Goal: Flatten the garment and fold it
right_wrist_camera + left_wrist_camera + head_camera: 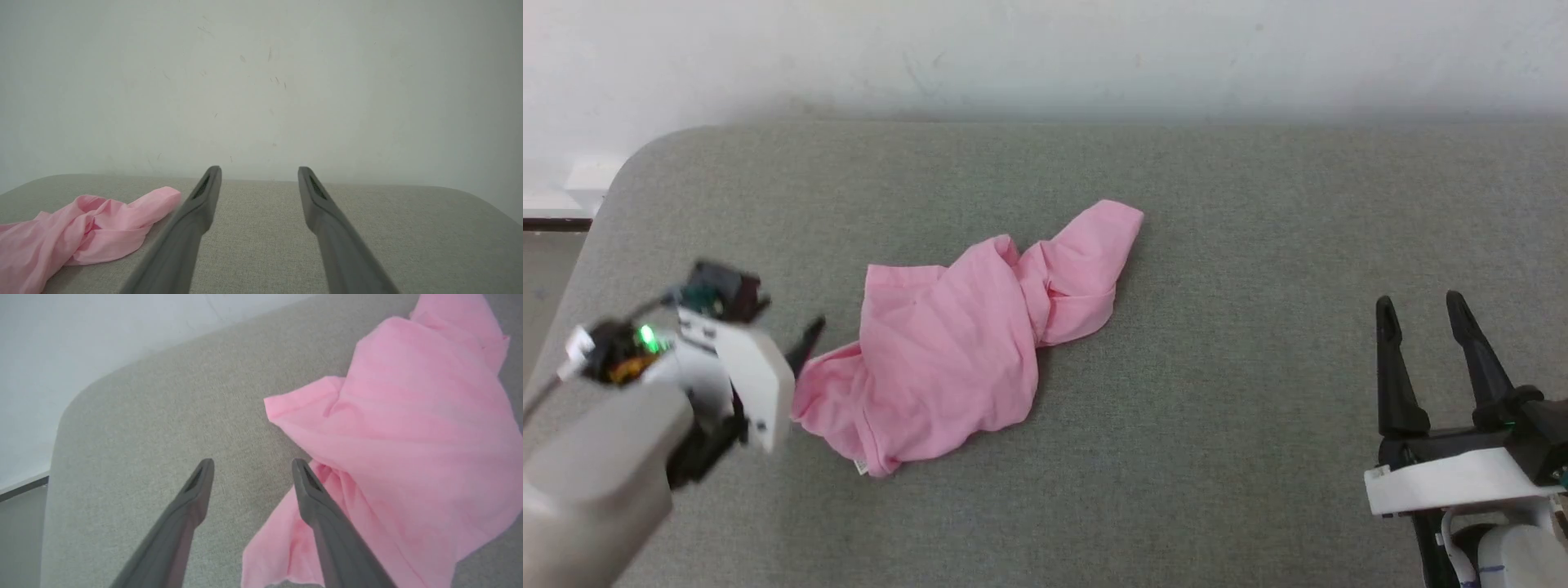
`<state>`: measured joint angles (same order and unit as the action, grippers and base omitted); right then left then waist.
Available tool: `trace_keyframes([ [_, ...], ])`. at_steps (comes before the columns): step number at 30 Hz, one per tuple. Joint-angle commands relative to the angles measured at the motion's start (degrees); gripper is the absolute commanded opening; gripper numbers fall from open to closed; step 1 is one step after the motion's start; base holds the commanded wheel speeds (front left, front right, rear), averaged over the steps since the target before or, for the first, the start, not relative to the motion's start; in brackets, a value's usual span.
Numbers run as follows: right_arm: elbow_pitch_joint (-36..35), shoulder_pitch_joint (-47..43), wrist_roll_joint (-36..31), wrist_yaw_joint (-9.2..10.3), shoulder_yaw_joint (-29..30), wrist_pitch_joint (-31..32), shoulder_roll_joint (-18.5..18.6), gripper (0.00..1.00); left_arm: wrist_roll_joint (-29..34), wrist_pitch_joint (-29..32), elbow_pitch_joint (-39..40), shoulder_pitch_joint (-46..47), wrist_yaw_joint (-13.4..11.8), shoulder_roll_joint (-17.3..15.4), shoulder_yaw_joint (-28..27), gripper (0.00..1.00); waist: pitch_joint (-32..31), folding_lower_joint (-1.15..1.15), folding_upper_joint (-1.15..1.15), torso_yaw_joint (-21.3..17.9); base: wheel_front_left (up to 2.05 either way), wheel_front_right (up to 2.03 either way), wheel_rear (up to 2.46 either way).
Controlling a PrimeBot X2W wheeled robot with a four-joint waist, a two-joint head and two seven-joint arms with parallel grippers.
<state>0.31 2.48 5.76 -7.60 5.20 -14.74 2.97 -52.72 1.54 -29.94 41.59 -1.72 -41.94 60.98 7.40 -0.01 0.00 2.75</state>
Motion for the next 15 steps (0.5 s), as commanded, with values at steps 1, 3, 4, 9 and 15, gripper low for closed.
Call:
trace_keyframes([
  [1, -0.14, -0.60, -0.34, 0.11, -0.02, -0.26, -0.10, 1.00, 0.92, -0.40, 1.03, 2.65, -0.62, -0.82, -0.88, 1.00, 0.12, 0.01, 0.00, 0.05, 0.00, 0.00, 0.00],
  [3, -0.29, -0.61, -0.33, 0.11, -0.08, -0.26, -0.10, 1.00, 2.35, 0.09, 2.51, 5.74, -0.82, -1.57, -1.22, 1.00, 0.58, 0.01, 0.00, 0.04, 0.00, 0.00, 0.00],
  [4, -0.33, -0.54, -0.34, 0.11, -0.22, -0.26, -0.10, 1.00, 3.27, 0.51, 3.06, 7.47, -0.94, -1.65, -1.22, 1.00, 0.92, 0.01, 0.00, 0.00, 0.00, 0.00, 0.00],
  [9, -0.55, 0.73, -0.50, 0.11, -1.44, -0.26, -0.10, 1.00, 3.22, 7.35, 1.30, 14.27, 1.80, 1.52, -0.36, 1.00, 3.36, 0.01, 0.00, -1.11, 0.00, 0.00, 0.00],
  [15, -0.94, 3.49, -0.54, 0.11, -2.88, -0.26, -0.10, 1.00, -0.18, 19.23, -8.12, 18.46, 6.58, 4.85, 1.80, 1.00, 7.34, 0.01, 0.00, -5.02, 0.00, 0.00, 0.00],
])
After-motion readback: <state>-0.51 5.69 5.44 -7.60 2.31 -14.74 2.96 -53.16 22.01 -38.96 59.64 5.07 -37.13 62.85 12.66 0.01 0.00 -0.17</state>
